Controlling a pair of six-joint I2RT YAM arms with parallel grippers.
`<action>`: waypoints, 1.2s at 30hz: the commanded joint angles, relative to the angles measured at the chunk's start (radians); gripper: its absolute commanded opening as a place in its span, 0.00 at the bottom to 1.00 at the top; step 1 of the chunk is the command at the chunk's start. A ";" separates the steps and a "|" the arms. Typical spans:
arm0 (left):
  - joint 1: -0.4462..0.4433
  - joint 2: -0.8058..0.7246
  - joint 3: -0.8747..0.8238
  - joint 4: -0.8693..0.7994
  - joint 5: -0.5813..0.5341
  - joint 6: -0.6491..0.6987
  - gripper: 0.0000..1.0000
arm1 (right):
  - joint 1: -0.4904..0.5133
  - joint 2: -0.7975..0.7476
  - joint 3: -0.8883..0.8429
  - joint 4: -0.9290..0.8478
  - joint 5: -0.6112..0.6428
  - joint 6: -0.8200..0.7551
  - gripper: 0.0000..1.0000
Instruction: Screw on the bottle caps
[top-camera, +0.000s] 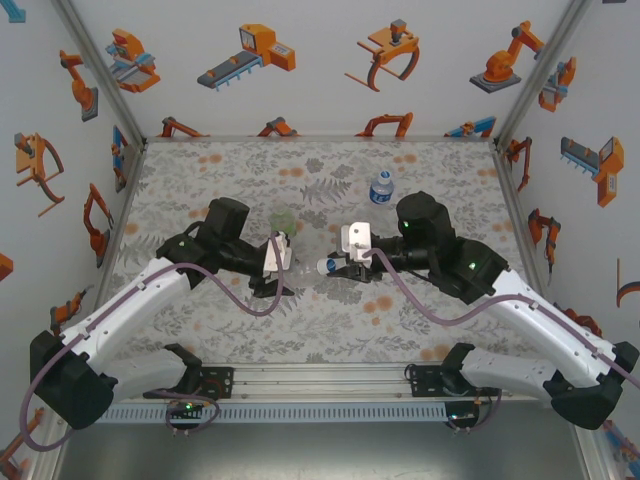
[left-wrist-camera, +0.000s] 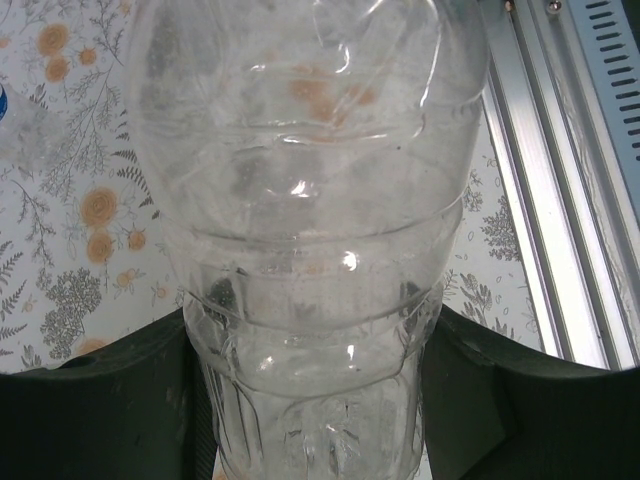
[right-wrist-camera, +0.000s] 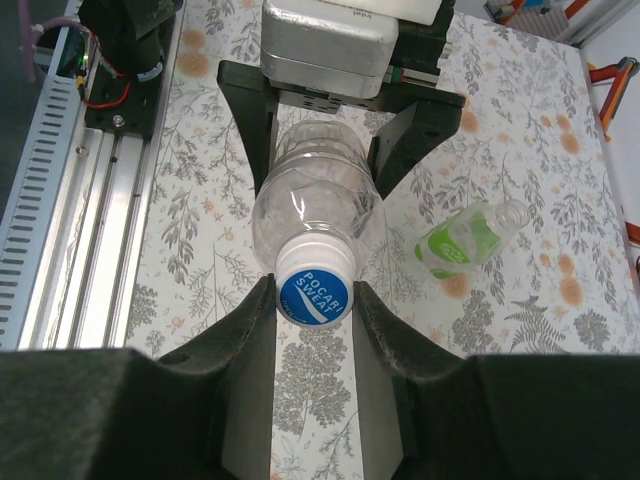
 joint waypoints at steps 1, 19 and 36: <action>-0.001 -0.013 0.019 -0.006 0.025 0.012 0.02 | 0.001 0.003 -0.003 0.050 -0.019 0.069 0.13; -0.003 -0.005 0.024 -0.007 0.016 0.000 0.03 | 0.002 0.046 -0.013 0.000 0.544 1.573 0.00; -0.002 -0.011 0.025 -0.007 0.011 -0.003 0.03 | 0.001 0.036 0.051 -0.025 0.571 1.316 0.15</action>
